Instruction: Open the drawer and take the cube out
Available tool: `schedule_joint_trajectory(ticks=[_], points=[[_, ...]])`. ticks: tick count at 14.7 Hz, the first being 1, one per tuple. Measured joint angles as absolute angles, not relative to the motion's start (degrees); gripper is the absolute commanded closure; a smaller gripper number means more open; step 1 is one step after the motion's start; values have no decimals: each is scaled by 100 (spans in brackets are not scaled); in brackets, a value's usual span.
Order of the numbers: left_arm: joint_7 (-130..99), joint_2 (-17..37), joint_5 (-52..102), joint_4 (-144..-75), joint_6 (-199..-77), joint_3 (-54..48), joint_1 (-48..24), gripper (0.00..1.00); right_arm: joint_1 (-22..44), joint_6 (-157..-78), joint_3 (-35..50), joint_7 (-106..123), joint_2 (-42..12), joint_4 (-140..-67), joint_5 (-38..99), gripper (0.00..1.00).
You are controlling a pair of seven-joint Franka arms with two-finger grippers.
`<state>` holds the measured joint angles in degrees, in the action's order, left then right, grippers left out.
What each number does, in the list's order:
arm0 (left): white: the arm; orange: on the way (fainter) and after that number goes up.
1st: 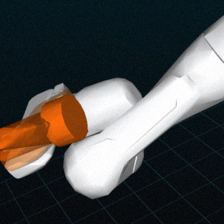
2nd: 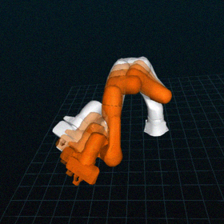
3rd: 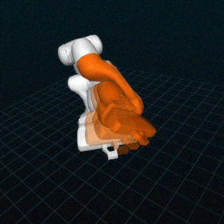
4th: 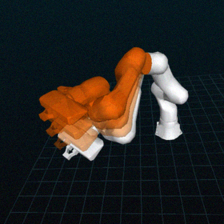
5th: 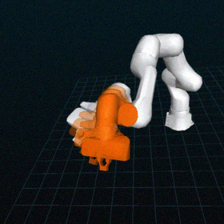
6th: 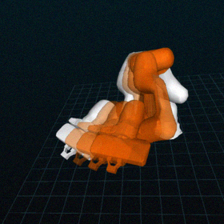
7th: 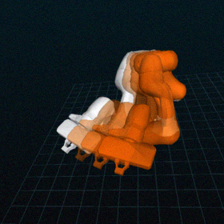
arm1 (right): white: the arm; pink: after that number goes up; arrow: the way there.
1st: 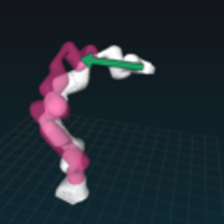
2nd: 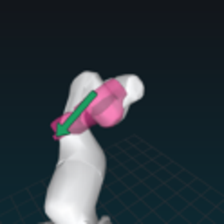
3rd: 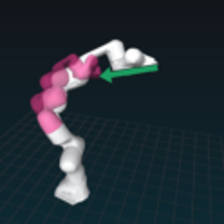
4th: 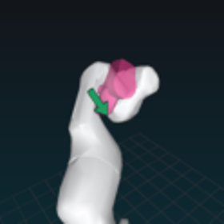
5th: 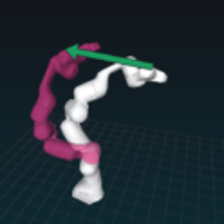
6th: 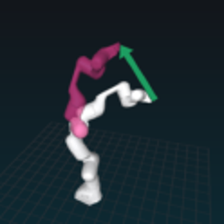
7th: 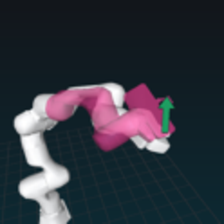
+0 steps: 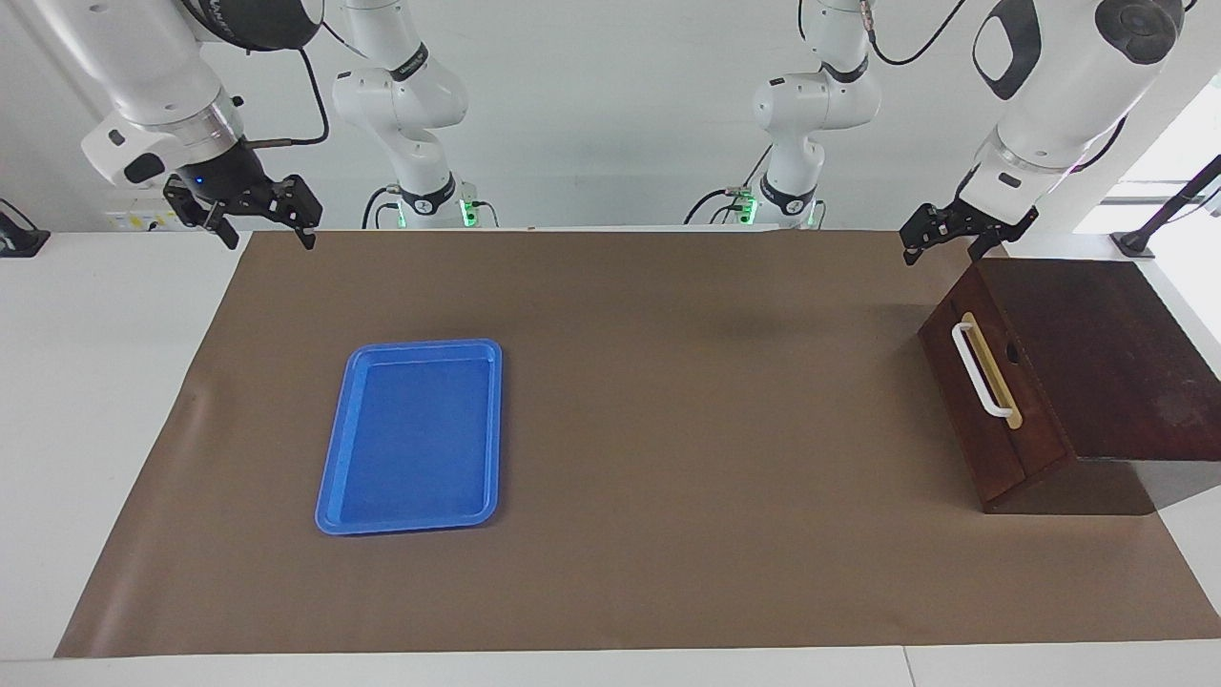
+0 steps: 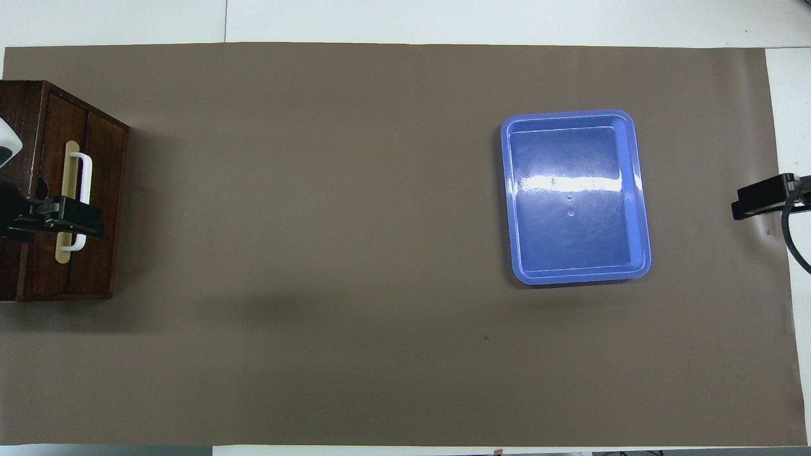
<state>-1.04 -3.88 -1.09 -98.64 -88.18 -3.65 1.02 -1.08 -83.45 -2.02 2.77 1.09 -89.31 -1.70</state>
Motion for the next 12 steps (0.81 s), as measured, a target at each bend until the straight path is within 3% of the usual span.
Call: schedule_joint_trajectory(ticks=[12], points=[[-100,-393,-309,-10089,-9408,-366,99,0,-110,-8345,-205,277,109,-8931,-170,0]])
